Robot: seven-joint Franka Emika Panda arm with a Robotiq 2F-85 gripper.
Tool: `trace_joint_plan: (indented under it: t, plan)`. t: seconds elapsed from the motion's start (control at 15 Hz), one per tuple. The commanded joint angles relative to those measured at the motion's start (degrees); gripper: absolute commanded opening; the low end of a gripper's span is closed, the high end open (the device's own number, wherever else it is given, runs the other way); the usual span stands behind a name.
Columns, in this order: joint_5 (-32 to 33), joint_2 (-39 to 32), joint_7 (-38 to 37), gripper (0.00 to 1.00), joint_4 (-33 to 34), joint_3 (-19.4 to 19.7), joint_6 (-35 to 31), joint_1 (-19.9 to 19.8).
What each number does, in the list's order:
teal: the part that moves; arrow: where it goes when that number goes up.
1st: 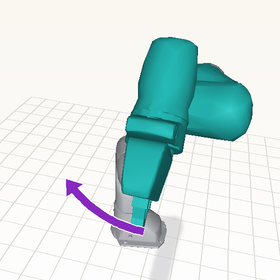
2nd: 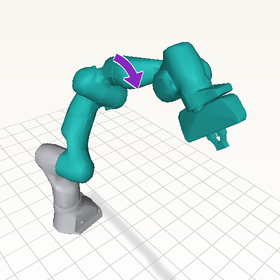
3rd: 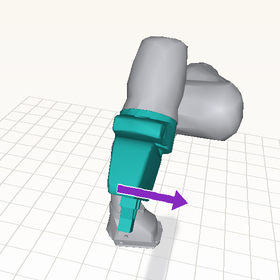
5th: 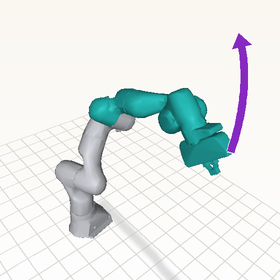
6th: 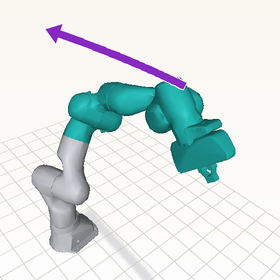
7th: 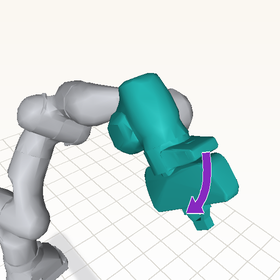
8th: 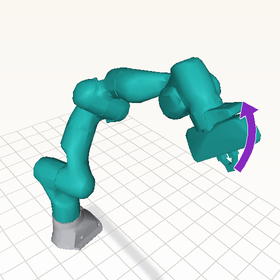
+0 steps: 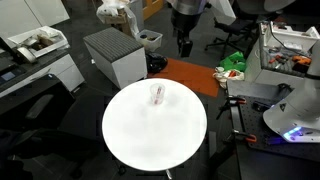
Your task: Remove the marker from the cup and put it on the table
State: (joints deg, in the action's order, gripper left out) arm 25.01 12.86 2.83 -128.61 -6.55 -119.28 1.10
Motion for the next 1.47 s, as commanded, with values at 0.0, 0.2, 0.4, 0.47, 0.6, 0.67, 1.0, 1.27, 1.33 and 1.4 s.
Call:
trace_joint_plan:
  t: [0.0, 0.2, 0.4, 0.47, 0.6, 0.67, 1.0, 1.27, 1.33, 1.4]
  plan:
    - [1.18, -5.39, 7.03, 1.0, 5.25, 0.43, 5.83, 1.07]
    - [3.09, -8.72, 11.51, 1.0, 7.75, 0.38, 9.94, 1.41]
    - [6.71, -11.2, 16.42, 1.0, 9.17, 0.32, 13.12, 1.94]
    - [7.7, -11.9, 18.14, 1.0, 9.44, 0.34, 13.52, 2.14]
    - [9.21, -13.14, 22.44, 1.0, 9.6, 0.39, 13.15, 2.43]
    - [9.55, -13.87, 25.05, 1.0, 9.73, 0.45, 12.37, 2.5]
    - [9.11, -16.41, 32.89, 1.0, 10.79, 0.3, 11.24, 2.9]
    - [7.68, -18.51, 36.15, 1.0, 11.96, 0.12, 10.58, 3.21]
    - [7.26, -19.04, 36.96, 1.0, 12.18, 0.08, 10.23, 3.21]
    - [6.89, -19.59, 37.45, 1.0, 12.41, 0.07, 9.76, 3.17]
